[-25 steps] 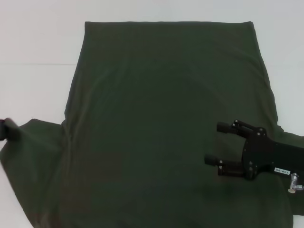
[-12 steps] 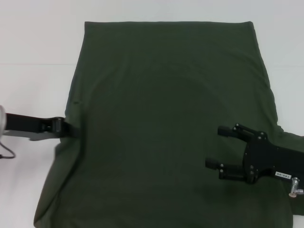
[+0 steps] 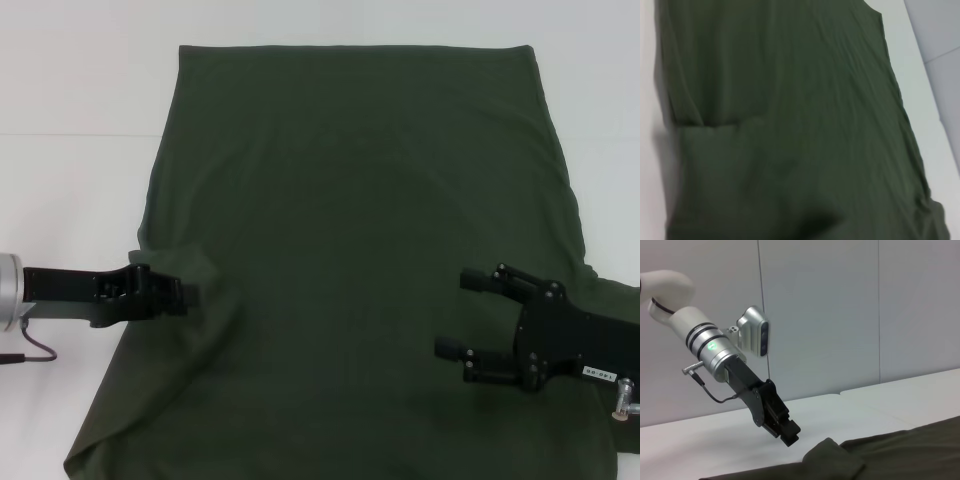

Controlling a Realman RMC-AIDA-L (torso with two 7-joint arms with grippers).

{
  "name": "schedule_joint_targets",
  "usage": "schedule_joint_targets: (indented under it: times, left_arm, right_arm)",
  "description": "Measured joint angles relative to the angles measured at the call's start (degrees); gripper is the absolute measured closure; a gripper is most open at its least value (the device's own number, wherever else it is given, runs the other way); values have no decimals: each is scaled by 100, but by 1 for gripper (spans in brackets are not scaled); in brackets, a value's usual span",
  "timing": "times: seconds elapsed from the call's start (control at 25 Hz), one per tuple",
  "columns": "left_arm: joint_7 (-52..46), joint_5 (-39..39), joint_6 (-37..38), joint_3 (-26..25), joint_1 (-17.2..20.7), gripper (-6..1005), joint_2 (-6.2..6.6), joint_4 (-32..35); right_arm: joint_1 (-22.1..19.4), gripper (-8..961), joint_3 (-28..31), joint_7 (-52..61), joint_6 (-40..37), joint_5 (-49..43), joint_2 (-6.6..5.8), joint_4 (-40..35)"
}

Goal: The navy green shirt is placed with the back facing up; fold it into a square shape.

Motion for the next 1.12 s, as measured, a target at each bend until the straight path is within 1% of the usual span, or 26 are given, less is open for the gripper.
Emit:
schedule_joint_targets:
  times: [0.08,0.12,0.28,0.4,0.44,0.56,0.72,0.76,0.96,1.12]
  left_arm:
    - [6,-152,4,-19,16,892,93,-243]
    - [6,-204,41,-39,25,890,116,-302]
    - [15,-250,423,-224,23,712,187,-410]
    - [82,-238,530,-292,33,586,217,-390]
    - [262,-215,553,-364,68,545,241,-391]
    - [631,-216,469,-425,130,422,220,-437]
    - [1210,-257,220,-414,183,282,96,-549]
    - [1352,-259,193,-408,182,247,84,-586]
    - [1844,-269,24,-421,158,127,53,-736]
    - [1871,-270,-357,-401,191,130,17,-767]
  right_arm:
    - [-7,12,0,0,-3,1,0,-9]
    - [-8,12,0,0,-4,2,0,-12]
    - [-8,12,0,0,-18,4,0,-16]
    - [-7,12,0,0,-27,8,0,-19]
    - [-9,12,0,0,-33,10,-1,-20]
    - [-12,12,0,0,-44,17,-7,-26]
    - [-13,12,0,-2,-50,18,-8,-21]
    - [-14,12,0,-2,-53,18,-7,-22]
    - [-16,12,0,2,-66,18,-9,-21]
    - [-17,12,0,9,-79,18,-11,-33]
